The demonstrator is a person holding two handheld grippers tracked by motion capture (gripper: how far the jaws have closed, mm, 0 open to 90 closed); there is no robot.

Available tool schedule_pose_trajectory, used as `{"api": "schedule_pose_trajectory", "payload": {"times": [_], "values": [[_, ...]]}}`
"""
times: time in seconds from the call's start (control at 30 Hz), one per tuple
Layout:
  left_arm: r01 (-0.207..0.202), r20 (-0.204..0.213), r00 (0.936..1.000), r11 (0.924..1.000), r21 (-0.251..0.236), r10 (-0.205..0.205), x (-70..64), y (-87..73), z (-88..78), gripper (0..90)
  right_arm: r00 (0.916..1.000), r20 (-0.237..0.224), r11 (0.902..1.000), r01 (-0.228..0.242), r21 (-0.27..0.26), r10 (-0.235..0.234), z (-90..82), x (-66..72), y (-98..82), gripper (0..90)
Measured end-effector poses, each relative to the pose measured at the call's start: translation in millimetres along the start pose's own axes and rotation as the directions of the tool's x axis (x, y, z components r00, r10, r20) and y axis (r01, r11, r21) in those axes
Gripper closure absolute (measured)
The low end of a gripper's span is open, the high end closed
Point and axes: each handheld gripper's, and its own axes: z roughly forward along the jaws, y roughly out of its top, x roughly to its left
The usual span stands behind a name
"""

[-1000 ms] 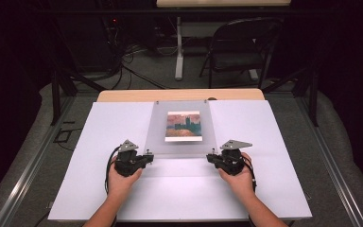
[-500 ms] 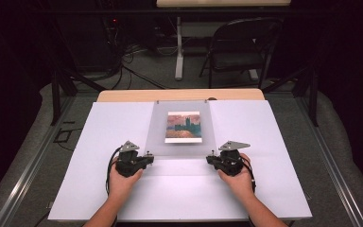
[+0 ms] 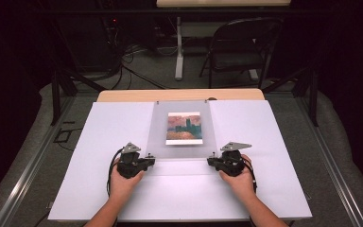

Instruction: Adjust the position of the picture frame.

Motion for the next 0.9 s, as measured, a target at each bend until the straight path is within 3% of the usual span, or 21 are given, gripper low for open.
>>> {"api": "schedule_pose_trajectory", "payload": {"times": [0.2, 0.33, 0.7, 0.9], "values": [[0.003, 0.003, 1.0000, 1.0000, -0.007, -0.003, 0.6, -0.7, 0.2, 83.5, 1.0000, 0.003, 1.0000, -0.004, -0.001, 0.004, -1.4, 0.1, -0.2, 81.0], [0.013, 0.008, 0.9999, 0.9997, -0.019, -0.013, 0.5, -1.4, -0.6, 80.7, 0.9997, 0.010, 0.9996, 0.020, -0.020, -0.020, -4.3, 2.5, 0.2, 71.5], [-0.011, 0.005, 0.9999, 0.9990, -0.043, 0.011, -5.4, -3.6, -1.2, 44.0, 0.9987, 0.033, 0.9981, 0.039, -0.048, -0.038, -7.9, 10.3, 0.8, 45.6], [-0.026, -0.013, 0.9996, 0.9976, -0.064, 0.025, -5.5, -5.0, -5.7, 38.0, 0.9970, 0.034, 0.9964, 0.071, -0.046, -0.069, -11.0, 14.0, 0.8, 41.3]]}}
